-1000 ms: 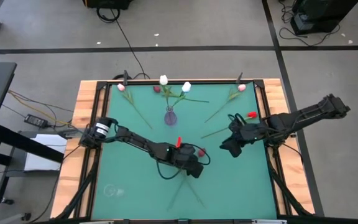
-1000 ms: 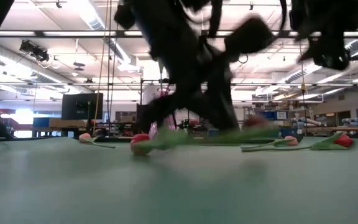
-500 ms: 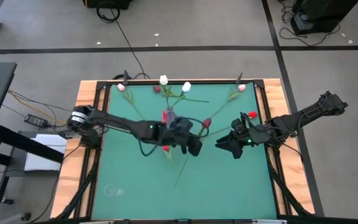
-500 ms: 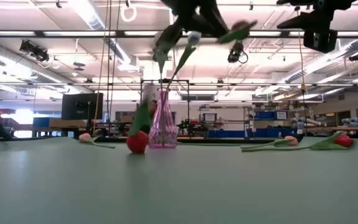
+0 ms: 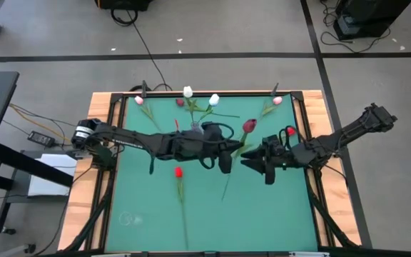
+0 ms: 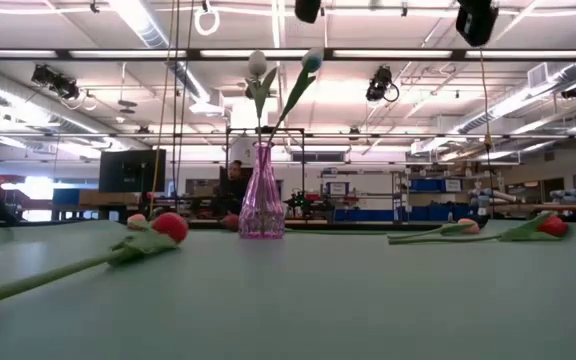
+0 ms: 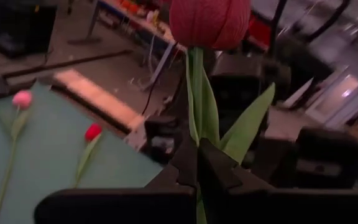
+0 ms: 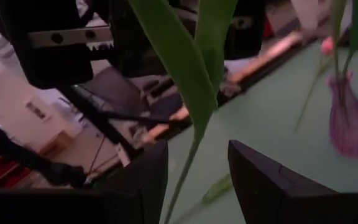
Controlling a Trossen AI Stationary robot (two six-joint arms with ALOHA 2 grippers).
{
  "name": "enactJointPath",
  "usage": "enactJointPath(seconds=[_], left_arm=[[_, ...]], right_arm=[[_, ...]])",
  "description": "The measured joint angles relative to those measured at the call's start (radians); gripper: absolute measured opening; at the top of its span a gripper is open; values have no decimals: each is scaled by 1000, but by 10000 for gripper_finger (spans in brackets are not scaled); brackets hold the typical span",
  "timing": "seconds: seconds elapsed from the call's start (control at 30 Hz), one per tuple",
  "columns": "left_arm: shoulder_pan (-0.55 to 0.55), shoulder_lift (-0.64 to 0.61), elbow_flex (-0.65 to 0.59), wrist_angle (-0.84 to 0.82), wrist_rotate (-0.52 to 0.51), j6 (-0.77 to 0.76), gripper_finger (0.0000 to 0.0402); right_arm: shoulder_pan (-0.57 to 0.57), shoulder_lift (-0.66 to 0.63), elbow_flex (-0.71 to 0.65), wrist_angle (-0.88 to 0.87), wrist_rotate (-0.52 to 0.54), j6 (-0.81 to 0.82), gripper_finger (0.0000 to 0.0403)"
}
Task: Sort flowers into vase by color
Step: Put the bottom dark red tulip into the purple vase
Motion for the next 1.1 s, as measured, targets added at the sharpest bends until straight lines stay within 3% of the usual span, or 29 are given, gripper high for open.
enactJointPath(seconds=[0.13, 0.37, 0.6, 0.7, 0.8, 0.87, 1.1], left_arm=[[0, 0, 0, 9, 6, 7, 7], [0, 1, 0, 49, 6, 7, 7], [-1, 1, 0, 76, 6, 7, 7], [-1, 1, 0, 78, 6, 7, 7], [-2, 1, 0, 73, 6, 3, 9], [-2, 1, 1, 66, 6, 3, 20], [-2, -73, 0, -78, 7, 72, 116]], right_arm=[[0, 5, 0, 96, -20, -83, 173], [-44, 18, 0, 103, -28, -94, 158], [-87, 69, 0, 169, -120, -93, 147], [-91, 80, 0, 182, -124, -94, 117], [-91, 87, 0, 180, -124, -110, 45], [-91, 88, 0, 180, -122, -151, 17], [-66, 88, 0, 138, -26, -228, 11]])
